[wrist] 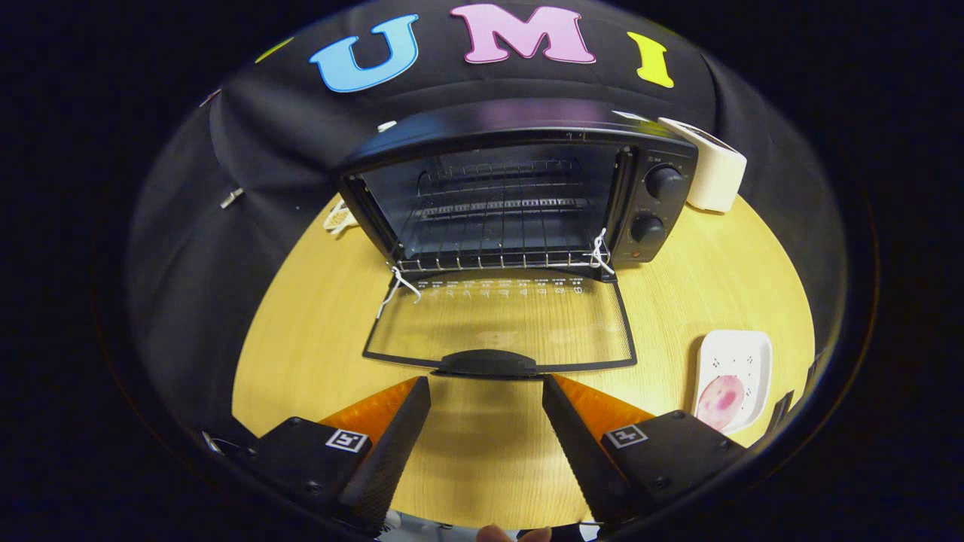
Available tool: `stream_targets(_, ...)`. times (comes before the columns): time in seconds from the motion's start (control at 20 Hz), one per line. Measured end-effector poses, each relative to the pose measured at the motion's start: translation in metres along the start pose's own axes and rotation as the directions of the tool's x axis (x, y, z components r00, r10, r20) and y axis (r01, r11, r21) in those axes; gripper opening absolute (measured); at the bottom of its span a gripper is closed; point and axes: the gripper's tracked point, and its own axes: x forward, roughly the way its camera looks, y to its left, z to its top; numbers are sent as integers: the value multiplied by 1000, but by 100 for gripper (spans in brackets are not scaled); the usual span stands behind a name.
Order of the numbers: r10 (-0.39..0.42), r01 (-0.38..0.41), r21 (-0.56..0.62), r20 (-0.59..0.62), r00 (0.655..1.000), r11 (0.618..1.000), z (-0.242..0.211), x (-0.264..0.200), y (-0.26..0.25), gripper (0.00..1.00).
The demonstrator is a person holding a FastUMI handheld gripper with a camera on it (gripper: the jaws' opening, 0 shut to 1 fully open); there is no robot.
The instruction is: Open the toaster oven, put the food inside, and close the toaster oven door.
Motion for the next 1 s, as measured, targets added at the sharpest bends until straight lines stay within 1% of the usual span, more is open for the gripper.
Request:
stream_targets(0.1,35,-35,-15,13,999,999,12,-22,-10,98)
stream_targets(0.3,77,-76,-31,25,997,997,33,-63,-42,99)
stream_targets(0.45,93,-93,-38,-3,996,995,40,-86,-75,99)
stream_targets(0.6,97,-97,-9,-55,994,995,35,-101,-113,99)
stream_targets(0.7,86,-86,5,-91,992,996,32,-108,-144,99)
stream_targets(0.85,48,-46,15,-141,989,999,25,-115,-197,99)
stream_targets(1.0,30,-22,42,-211,977,999,9,-113,-240,99)
